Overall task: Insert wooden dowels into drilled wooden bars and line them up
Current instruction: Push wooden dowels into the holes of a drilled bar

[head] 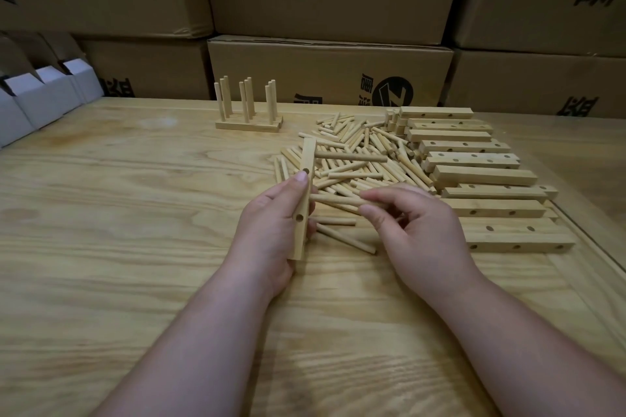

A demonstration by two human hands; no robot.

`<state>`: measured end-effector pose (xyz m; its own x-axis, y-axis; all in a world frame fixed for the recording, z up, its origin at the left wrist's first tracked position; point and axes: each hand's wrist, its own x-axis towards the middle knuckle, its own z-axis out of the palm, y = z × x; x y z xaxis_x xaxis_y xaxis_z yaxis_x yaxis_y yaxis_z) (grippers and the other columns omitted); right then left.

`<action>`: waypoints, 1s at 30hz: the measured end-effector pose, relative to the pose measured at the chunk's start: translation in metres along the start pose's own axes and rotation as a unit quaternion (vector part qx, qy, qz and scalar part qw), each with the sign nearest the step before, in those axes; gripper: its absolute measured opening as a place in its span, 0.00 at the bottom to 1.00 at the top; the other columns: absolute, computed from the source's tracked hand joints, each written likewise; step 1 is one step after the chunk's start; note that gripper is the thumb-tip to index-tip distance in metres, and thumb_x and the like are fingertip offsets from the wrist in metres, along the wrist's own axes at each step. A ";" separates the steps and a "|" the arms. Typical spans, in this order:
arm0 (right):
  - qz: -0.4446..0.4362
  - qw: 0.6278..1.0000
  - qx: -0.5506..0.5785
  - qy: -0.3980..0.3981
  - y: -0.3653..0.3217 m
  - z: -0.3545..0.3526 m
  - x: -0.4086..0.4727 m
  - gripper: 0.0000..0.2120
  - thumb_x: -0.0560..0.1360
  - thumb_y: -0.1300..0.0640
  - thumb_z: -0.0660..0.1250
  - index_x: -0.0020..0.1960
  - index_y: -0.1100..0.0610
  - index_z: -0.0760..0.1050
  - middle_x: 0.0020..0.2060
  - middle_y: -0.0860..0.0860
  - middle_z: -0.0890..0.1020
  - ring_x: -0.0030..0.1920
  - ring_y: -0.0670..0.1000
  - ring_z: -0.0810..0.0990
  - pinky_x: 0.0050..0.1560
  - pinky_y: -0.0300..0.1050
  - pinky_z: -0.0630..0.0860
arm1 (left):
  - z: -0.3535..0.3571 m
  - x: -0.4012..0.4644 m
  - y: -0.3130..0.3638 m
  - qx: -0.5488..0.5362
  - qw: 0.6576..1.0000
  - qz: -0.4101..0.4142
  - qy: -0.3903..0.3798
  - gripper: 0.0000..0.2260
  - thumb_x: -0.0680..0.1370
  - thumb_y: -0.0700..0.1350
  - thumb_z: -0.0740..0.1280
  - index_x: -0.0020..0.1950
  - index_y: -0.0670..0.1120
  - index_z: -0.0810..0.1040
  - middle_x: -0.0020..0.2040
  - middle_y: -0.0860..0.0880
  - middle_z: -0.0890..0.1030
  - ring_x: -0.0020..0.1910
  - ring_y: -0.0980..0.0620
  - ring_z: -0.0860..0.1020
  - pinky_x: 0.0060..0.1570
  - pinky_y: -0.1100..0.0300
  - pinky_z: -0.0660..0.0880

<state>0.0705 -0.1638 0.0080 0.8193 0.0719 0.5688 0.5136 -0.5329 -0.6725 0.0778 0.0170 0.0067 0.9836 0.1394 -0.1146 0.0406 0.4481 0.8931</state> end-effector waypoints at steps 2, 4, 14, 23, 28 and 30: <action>-0.014 0.999 -0.044 -0.026 -0.002 -0.001 0.001 0.06 0.74 0.56 0.76 0.51 0.53 0.86 0.43 0.43 0.83 0.47 0.41 0.80 0.49 0.31 0.74 | 0.000 0.000 -0.002 0.022 1.000 0.007 0.002 0.09 0.78 0.49 0.72 0.48 0.43 0.84 0.35 0.49 0.80 0.34 0.55 0.77 0.34 0.61 0.75; -0.029 0.996 -0.075 -0.038 -0.005 -0.003 0.001 0.07 0.74 0.55 0.75 0.51 0.54 0.86 0.43 0.45 0.83 0.46 0.42 0.81 0.51 0.37 0.75 | 0.001 0.000 -0.004 0.030 0.999 0.009 0.001 0.09 0.78 0.49 0.72 0.49 0.44 0.83 0.34 0.50 0.80 0.33 0.55 0.77 0.34 0.61 0.74; -0.032 0.992 -0.094 -0.079 -0.005 -0.006 0.000 0.06 0.77 0.57 0.72 0.51 0.55 0.86 0.41 0.39 0.81 0.46 0.36 0.78 0.50 0.22 0.67 | -0.002 0.000 -0.005 0.065 0.997 0.013 -0.026 0.07 0.79 0.49 0.71 0.50 0.46 0.84 0.34 0.53 0.79 0.34 0.57 0.77 0.38 0.61 0.75; 0.037 0.999 -0.018 -0.022 0.004 -0.002 0.000 0.05 0.78 0.56 0.70 0.50 0.51 0.84 0.43 0.39 0.83 0.50 0.36 0.79 0.48 0.24 0.69 | 0.002 -0.006 -0.004 0.097 0.993 0.029 -0.053 0.18 0.75 0.56 0.72 0.58 0.47 0.85 0.40 0.53 0.83 0.39 0.57 0.79 0.39 0.61 0.77; 0.079 0.996 0.009 0.033 0.002 -0.002 -0.001 0.06 0.75 0.50 0.72 0.51 0.41 0.80 0.42 0.40 0.82 0.44 0.41 0.80 0.46 0.35 0.75 | 0.004 -0.005 -0.005 0.096 0.995 0.025 0.003 0.13 0.81 0.52 0.68 0.42 0.49 0.87 0.37 0.51 0.83 0.36 0.54 0.78 0.40 0.57 0.75; 0.110 0.994 0.019 0.003 0.003 -0.002 -0.002 0.10 0.73 0.46 0.73 0.53 0.38 0.77 0.40 0.41 0.81 0.40 0.42 0.79 0.42 0.37 0.75 | 0.003 -0.002 -0.001 0.035 0.999 0.009 0.040 0.17 0.82 0.51 0.67 0.38 0.47 0.87 0.34 0.50 0.82 0.31 0.55 0.77 0.35 0.60 0.76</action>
<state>0.0700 -0.1675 0.0062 0.9111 -0.0473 0.4094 0.3323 -0.5031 -0.7977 0.0759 0.0136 0.0070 0.9673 0.2176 -0.1301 0.0383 0.3819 0.9234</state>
